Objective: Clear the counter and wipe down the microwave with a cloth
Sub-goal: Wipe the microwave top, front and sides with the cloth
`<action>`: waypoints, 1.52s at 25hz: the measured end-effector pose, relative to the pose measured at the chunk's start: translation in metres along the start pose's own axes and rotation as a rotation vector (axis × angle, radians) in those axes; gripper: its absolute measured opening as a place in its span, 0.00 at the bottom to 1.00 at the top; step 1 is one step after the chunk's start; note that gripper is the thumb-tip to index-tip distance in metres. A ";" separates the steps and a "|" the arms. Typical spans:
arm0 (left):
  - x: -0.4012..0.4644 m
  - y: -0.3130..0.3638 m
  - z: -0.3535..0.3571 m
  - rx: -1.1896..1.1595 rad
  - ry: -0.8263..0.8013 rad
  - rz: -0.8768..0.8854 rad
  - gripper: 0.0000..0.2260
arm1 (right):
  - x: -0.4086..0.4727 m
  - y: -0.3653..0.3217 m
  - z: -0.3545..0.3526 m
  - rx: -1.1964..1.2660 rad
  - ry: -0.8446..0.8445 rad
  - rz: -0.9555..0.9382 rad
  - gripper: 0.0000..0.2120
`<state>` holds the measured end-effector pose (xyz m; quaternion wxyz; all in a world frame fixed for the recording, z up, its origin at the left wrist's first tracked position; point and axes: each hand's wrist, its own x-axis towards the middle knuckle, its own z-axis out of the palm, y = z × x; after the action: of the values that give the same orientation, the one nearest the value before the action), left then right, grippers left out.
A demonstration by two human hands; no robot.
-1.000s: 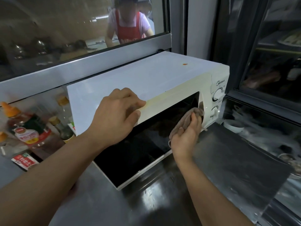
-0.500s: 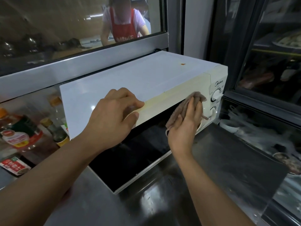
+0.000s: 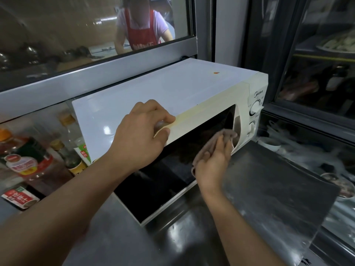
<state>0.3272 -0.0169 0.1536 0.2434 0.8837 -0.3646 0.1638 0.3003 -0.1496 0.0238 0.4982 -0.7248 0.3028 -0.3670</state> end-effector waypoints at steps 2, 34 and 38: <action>0.000 0.001 0.000 0.000 -0.003 -0.004 0.12 | -0.006 -0.028 0.001 0.041 0.053 -0.105 0.27; -0.065 -0.025 -0.040 0.131 0.084 -0.071 0.13 | -0.057 -0.015 0.030 0.759 0.026 0.608 0.24; -0.066 -0.026 -0.037 0.120 0.116 -0.076 0.16 | -0.077 -0.056 0.023 0.458 -0.022 0.079 0.24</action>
<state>0.2967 0.0570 0.1453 0.2169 0.8989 -0.3056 0.2271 0.2813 -0.0582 0.0531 0.6669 -0.5846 0.2345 -0.3982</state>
